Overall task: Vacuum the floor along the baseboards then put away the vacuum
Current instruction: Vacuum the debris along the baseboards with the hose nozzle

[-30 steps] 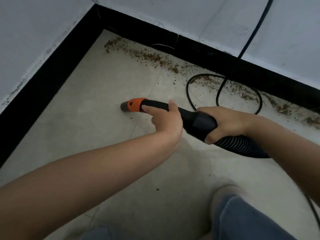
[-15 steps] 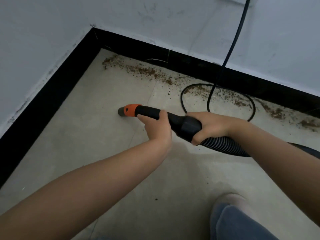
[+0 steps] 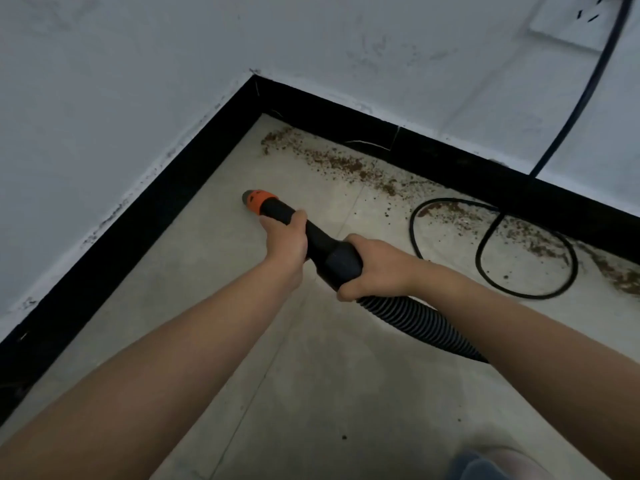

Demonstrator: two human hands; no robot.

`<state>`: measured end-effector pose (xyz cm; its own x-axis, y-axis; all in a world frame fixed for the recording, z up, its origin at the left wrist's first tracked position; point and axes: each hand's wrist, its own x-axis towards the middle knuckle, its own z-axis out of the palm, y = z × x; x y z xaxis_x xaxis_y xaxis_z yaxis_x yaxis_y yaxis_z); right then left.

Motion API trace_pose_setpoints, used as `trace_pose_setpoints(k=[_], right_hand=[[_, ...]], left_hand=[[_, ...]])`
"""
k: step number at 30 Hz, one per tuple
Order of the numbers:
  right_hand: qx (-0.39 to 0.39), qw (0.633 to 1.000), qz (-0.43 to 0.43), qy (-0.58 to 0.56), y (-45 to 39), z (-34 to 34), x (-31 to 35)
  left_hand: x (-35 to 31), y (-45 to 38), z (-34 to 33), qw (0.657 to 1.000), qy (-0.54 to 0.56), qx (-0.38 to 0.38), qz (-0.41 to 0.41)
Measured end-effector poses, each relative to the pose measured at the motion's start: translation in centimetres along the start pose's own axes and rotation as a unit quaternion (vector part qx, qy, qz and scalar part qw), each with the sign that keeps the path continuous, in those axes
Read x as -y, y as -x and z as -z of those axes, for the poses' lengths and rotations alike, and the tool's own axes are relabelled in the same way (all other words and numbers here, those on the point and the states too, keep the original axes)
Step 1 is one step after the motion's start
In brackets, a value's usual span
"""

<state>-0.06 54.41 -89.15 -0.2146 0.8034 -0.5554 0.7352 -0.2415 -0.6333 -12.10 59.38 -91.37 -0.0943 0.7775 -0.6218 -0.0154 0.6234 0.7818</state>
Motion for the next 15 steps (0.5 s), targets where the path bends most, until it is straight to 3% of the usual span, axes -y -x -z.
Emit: trace_pose_setpoints(k=[3,8,10,12,15], right_hand=[[0.030,0.999,0.005,0.031,-1.0,1.6,-0.1],[0.160,0.985,0.019,0.058,-2.7,4.6,1.4],[0.212,0.974,0.011,0.074,-3.1,5.5,2.0],[0.227,0.972,0.007,0.067,-3.6,6.0,2.2],[0.190,0.980,0.007,0.055,-4.5,6.2,2.4]], left_hand=[[-0.7,-1.3,0.4,0.999,0.032,0.032,0.017],[-0.5,-1.4,1.2,0.986,0.125,-0.086,0.063],[0.0,-0.6,1.2,0.980,0.156,-0.100,0.078],[-0.2,-0.4,1.0,0.976,0.174,-0.098,0.087],[-2.0,-2.4,1.0,0.978,0.175,-0.068,0.090]])
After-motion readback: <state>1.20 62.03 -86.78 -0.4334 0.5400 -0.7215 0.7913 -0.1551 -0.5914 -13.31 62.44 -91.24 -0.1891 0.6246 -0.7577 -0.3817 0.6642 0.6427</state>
